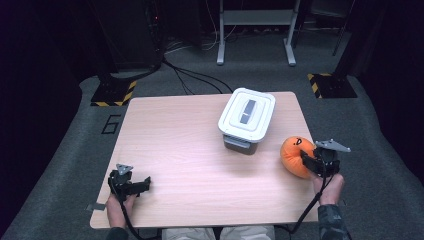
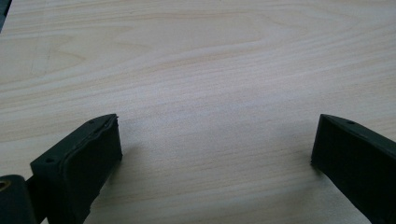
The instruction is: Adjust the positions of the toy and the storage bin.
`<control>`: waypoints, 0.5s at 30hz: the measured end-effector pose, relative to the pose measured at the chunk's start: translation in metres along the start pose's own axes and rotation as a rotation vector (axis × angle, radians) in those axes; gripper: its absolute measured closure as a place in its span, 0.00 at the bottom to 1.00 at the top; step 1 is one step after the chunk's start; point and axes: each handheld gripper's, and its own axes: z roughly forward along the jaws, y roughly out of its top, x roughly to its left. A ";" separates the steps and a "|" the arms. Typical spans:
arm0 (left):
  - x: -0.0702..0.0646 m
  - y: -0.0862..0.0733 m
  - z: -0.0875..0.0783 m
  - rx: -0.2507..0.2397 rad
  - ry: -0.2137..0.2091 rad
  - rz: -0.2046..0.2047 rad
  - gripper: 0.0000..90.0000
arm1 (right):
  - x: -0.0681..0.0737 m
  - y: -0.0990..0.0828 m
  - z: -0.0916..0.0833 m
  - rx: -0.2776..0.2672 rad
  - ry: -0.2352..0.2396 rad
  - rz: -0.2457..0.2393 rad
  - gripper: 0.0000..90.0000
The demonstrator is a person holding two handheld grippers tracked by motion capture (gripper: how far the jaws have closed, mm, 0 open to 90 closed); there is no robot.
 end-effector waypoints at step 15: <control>0.000 0.000 0.000 0.000 0.000 0.000 0.01 | -0.006 0.017 0.022 -0.026 -0.034 0.033 0.66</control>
